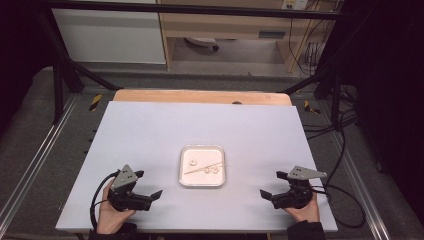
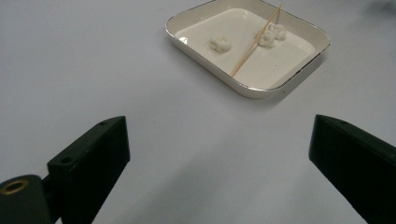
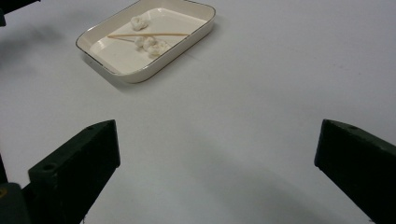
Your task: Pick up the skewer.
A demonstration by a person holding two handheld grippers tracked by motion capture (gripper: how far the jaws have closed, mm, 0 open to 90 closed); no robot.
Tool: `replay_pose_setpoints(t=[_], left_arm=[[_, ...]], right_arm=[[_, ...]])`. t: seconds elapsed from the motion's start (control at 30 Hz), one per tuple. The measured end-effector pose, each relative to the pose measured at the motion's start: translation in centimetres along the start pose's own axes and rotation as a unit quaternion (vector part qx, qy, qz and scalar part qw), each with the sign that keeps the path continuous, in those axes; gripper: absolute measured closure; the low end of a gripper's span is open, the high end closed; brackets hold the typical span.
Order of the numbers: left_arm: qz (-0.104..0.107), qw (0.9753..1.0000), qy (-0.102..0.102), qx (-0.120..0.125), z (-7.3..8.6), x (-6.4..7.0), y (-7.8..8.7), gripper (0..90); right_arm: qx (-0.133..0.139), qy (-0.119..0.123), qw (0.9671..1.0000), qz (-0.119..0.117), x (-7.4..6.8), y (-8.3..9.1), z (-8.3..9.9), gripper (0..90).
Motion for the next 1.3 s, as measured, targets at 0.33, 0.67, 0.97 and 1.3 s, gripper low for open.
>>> replay_pose_setpoints(t=[0.33,0.67,0.97,1.3], left_arm=[[-0.002,0.9999,-0.01,-0.004,-0.4,0.2,-0.4,5.3],[-0.004,0.9998,-0.016,-0.012,-1.0,0.4,-1.2,5.8],[-0.002,0.9997,-0.021,-0.016,-1.8,0.9,-1.8,6.4],[0.007,0.9986,-0.047,-0.024,-3.7,1.8,-3.2,6.6]], right_arm=[[-0.003,0.001,1.0,-0.001,0.0,-0.1,0.1,0.8],[-0.005,0.002,1.0,0.0,0.0,-0.2,0.1,0.7],[-0.008,0.003,1.0,0.0,-0.1,-0.3,0.1,0.8],[-0.01,0.005,0.9999,0.0,-0.1,-0.4,0.2,0.7]])
Point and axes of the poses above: each handheld gripper's, and its own axes: y roughly backward along the jaws, z roughly out of its underside, x roughly to its right, the point moved 4 cm from there along -y, roughly forward along the jaws
